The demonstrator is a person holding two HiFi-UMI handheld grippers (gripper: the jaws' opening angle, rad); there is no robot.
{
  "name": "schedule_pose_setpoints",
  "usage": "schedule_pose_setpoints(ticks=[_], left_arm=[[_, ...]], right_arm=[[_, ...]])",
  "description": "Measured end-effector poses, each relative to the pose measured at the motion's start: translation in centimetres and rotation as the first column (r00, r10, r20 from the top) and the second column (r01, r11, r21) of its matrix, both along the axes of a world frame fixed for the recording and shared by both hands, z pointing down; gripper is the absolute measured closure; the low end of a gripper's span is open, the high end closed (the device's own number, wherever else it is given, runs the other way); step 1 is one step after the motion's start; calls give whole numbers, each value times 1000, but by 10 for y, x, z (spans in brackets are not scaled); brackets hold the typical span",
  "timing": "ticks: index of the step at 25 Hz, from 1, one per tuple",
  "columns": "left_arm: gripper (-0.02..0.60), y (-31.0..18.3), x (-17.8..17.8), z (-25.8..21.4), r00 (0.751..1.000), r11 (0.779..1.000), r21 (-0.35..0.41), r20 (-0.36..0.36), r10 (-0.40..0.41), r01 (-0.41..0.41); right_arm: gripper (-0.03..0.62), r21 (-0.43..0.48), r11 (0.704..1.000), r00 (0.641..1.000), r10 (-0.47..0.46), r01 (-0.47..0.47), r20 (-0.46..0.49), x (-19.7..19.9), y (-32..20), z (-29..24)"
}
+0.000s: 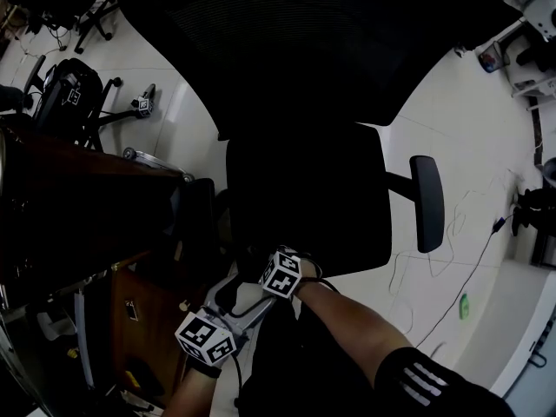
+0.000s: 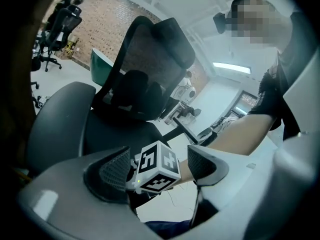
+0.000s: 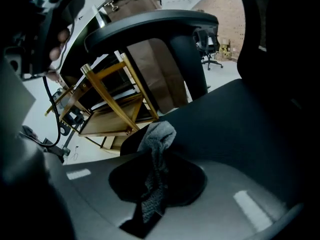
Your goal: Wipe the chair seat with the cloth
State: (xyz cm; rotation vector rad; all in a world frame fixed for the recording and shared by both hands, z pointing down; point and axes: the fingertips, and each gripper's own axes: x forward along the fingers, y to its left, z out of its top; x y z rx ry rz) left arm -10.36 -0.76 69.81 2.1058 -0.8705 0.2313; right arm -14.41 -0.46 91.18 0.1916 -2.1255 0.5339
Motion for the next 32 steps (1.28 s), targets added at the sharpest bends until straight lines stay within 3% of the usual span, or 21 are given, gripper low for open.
schedule_pose_setpoints(ticks=[4, 8, 17, 24, 32], left_arm=[[199, 3, 11, 7, 1000, 1000, -21, -17, 6, -6], [198, 4, 32, 6, 998, 998, -24, -25, 57, -57], [198, -7, 93, 1, 983, 983, -19, -42, 179, -180], [198, -17, 141, -8, 966, 968, 0, -60, 251, -252], [196, -23, 152, -16, 963, 964, 4, -50, 266, -266]], right_arm=[[548, -1, 1000, 1000, 18, -18, 8, 4, 1, 2], [548, 17, 1000, 999, 2, -2, -48, 40, 8, 12], [548, 46, 990, 971, 141, -134, -193, 199, 4, 25], [548, 55, 946, 913, 323, -320, -251, 312, -1, 12], [548, 79, 934, 891, 355, -347, -282, 347, -2, 5]])
